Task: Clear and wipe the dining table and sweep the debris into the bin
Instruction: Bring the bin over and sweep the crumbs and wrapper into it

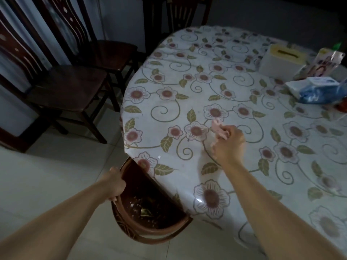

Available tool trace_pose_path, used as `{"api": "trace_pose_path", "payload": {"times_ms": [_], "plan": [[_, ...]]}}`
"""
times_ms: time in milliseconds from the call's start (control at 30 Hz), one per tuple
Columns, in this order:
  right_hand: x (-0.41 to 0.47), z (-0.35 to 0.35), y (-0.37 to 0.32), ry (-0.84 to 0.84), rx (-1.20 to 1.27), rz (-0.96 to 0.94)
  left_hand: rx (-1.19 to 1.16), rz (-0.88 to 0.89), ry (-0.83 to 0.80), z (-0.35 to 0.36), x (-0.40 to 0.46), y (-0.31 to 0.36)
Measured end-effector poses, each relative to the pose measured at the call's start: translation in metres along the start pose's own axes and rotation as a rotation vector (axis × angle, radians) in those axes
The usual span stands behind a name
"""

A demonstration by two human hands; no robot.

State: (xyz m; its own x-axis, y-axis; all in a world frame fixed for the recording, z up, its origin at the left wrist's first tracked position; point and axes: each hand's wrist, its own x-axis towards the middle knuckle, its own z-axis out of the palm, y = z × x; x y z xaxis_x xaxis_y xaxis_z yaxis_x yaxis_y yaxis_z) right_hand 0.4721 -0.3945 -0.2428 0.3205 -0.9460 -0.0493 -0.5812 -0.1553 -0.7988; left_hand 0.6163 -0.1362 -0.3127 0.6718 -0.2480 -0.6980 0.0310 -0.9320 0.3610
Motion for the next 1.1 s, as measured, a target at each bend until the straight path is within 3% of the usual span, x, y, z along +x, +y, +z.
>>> {"api": "trace_pose_path", "payload": {"times_ms": [100,200,367,567,700,900,967,1100], "plan": [[0.052,-0.008,0.022,0.063,-0.231,-0.006,0.015,-0.004,-0.020,-0.004,0.000,0.003],[0.073,0.003,0.038,-0.050,-0.424,-0.013,0.035,-0.010,-0.045,-0.006,-0.002,0.008],[0.082,0.031,0.029,-0.060,-0.345,-0.173,0.077,-0.019,-0.063,-0.010,0.003,0.013],[0.101,0.063,0.002,-0.221,-0.395,-0.293,0.066,-0.003,-0.103,-0.012,0.009,0.012],[0.099,0.093,-0.022,-0.331,-0.371,-0.470,0.065,0.027,-0.123,-0.013,0.014,0.010],[0.051,0.130,-0.044,-0.475,-0.267,-0.602,0.070,0.045,-0.116,-0.011,0.016,0.008],[0.029,0.131,-0.042,-0.576,-0.207,-0.712,0.077,0.050,-0.112,-0.011,0.015,0.008],[-0.006,0.116,-0.027,-0.664,-0.158,-0.732,0.056,0.059,-0.093,-0.010,0.013,0.007]]}}
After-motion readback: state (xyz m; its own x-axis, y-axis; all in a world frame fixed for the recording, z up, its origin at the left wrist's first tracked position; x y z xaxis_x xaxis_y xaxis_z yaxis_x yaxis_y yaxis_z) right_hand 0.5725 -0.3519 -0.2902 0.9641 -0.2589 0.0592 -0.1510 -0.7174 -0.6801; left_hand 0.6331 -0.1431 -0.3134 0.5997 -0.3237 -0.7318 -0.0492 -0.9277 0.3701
